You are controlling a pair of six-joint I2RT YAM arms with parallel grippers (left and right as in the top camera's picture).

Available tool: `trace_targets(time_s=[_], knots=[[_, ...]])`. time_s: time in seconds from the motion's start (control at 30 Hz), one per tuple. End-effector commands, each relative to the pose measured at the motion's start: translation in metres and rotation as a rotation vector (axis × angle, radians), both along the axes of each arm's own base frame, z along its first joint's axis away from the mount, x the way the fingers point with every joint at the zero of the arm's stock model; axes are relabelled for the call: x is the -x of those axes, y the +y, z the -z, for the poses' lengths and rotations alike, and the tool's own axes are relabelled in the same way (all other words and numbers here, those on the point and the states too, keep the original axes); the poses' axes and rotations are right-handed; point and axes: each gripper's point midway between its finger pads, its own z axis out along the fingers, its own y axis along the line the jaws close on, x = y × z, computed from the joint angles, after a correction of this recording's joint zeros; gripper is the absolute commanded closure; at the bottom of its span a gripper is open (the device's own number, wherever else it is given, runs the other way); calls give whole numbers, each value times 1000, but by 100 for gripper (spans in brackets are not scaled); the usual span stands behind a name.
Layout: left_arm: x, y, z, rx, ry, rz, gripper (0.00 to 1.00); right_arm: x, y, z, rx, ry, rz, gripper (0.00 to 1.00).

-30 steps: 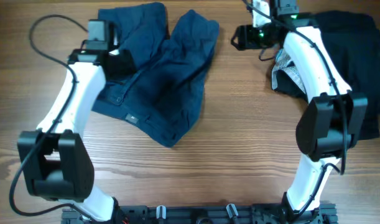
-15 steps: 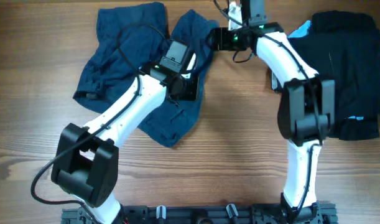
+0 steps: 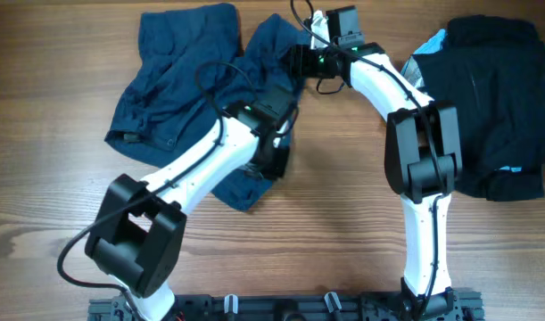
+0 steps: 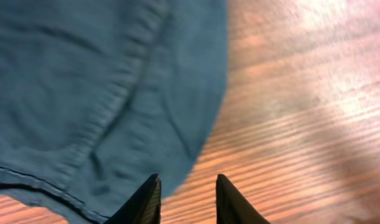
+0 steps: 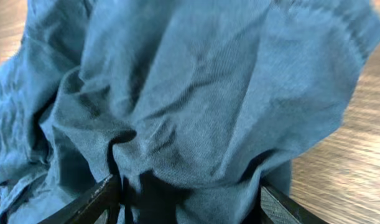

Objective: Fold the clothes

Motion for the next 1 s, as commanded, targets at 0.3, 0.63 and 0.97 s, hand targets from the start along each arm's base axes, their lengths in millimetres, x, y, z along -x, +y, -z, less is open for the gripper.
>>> trace_targets(time_s=[0.3, 0.63, 0.97], knots=[[16, 19, 7, -187, -4, -57, 92, 18, -26, 54, 141, 178, 117, 96], [-14, 57, 7, -205, -26, -218, 96, 93, -144, 56, 425, 579, 420, 96], [-71, 136, 6, -154, -77, -524, 96, 227, -202, -7, 685, 1137, 1007, 96]])
